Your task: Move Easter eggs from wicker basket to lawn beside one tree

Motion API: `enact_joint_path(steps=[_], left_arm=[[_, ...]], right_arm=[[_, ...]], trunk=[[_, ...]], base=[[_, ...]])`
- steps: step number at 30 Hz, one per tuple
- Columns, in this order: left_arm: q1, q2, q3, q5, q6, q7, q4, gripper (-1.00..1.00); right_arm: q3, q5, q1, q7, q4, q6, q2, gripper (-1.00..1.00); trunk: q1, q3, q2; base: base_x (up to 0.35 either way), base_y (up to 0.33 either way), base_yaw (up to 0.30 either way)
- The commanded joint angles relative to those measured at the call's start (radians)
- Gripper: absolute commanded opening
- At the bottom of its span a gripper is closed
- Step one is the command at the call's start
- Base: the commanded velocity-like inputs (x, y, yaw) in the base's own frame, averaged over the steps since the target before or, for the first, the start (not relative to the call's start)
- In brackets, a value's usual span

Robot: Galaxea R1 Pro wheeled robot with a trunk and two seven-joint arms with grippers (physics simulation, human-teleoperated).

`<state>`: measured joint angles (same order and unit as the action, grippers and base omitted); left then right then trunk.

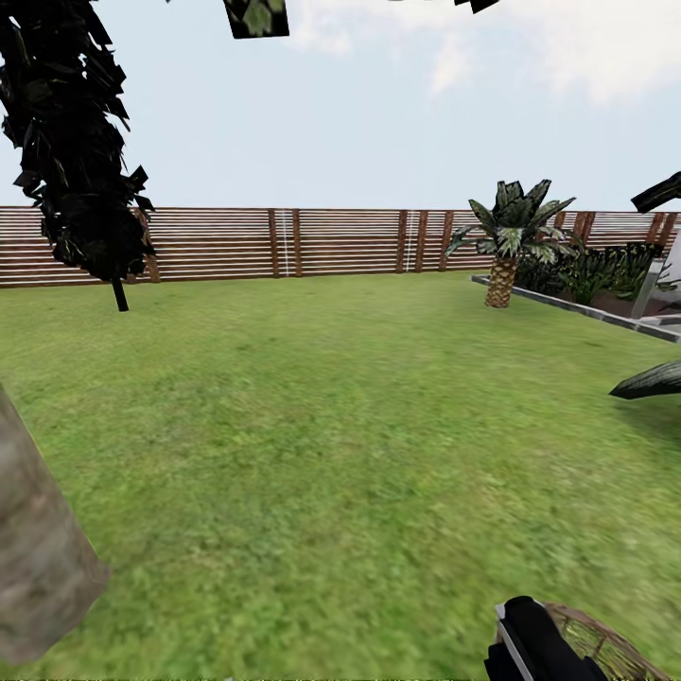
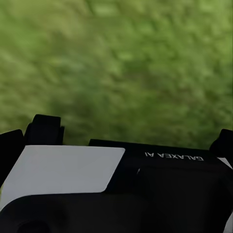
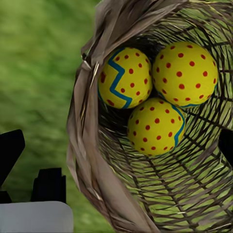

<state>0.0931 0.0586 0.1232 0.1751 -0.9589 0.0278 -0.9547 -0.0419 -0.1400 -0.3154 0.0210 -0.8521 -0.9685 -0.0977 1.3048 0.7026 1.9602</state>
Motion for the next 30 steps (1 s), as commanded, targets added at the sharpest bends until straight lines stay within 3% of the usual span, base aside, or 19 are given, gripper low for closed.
enact_joint_path(steps=[1, 30], left_arm=[[0.001, 0.001, 0.003, 0.006, -0.005, 0.003, -0.001, 1.0], [0.001, 0.01, 0.003, 0.003, -0.004, 0.003, -0.001, 1.0]], right_arm=[[-0.005, -0.001, -0.001, 0.002, -0.001, -0.005, -0.001, 1.0], [-0.009, -0.001, -0.001, 0.002, -0.001, -0.004, -0.001, 1.0]], trunk=[[0.004, 0.004, 0.008], [0.115, 0.095, 0.211]], base=[[0.0, 0.0, 0.0], [0.0, 0.0, 0.0]])
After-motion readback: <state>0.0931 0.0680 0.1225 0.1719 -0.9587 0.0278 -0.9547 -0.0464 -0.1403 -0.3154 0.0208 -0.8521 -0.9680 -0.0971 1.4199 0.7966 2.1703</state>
